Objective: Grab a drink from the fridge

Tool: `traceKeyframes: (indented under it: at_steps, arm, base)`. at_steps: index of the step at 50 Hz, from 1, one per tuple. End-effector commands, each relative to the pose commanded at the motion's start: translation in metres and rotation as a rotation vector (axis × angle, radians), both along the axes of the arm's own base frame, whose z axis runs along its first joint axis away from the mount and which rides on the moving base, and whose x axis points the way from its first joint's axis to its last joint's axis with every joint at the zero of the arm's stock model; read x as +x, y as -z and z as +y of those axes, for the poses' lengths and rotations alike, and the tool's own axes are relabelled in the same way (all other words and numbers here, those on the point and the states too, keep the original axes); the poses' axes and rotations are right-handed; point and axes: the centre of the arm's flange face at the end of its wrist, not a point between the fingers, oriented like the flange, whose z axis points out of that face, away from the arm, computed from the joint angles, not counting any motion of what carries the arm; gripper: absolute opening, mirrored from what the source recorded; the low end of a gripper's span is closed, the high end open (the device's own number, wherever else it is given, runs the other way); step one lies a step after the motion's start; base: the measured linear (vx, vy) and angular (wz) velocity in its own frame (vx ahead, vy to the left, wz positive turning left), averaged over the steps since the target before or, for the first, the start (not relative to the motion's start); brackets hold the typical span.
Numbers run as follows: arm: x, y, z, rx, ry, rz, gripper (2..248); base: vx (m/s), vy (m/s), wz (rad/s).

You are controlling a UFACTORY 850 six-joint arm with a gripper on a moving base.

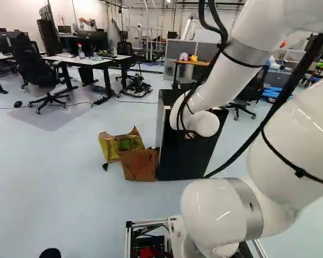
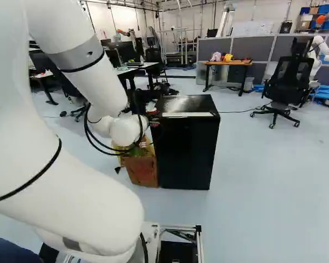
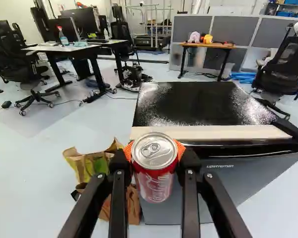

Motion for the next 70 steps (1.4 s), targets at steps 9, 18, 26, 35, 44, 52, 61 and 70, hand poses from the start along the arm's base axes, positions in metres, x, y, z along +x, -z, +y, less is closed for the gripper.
traceKeyframes:
  at_steps: [9,18,26,35,44,52,61,70]
  arm:
    - [-0.019,0.007,0.003,0.000,-0.008,0.004,100]
    - [-0.035,0.013,0.006,0.000,-0.015,0.007,100]
    - [-0.046,0.017,0.007,0.000,-0.020,0.009,100]
    - [-0.056,0.021,0.008,0.001,-0.024,0.011,100]
    - [-0.062,0.024,0.009,0.001,-0.026,0.012,100]
    - [-0.064,0.025,0.009,0.001,-0.027,0.013,100]
    - [-0.065,0.025,0.009,0.001,-0.028,0.013,100]
    - [-0.065,0.025,0.009,0.001,-0.028,0.013,100]
  base:
    - [0.000,0.000,0.000]
    - [0.000,0.000,0.000]
    - [0.000,0.000,0.000]
    - [0.000,0.000,0.000]
    - [0.000,0.000,0.000]
    - [0.000,0.000,0.000]
    - [0.000,0.000,0.000]
    - [0.000,0.000,0.000]
